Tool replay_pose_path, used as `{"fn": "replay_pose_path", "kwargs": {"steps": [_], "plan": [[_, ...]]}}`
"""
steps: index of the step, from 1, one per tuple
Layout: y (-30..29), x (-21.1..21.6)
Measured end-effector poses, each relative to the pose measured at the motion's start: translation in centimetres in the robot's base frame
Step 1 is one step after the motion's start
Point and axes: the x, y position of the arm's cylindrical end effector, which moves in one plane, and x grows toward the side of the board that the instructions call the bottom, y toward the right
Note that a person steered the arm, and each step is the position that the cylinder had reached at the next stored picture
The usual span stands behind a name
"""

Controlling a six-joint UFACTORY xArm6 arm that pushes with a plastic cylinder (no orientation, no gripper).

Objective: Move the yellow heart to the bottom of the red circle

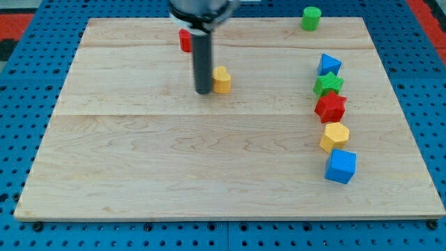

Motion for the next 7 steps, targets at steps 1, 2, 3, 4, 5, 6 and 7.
{"fn": "replay_pose_path", "kwargs": {"steps": [1,2,3,4,5,6,7], "plan": [[-3.7,-0.6],[-3.4,-0.6],[-0.1,0.3],[3.0,3.4],[9.6,2.6],[5.1,0.4],[0.8,-0.3]]}}
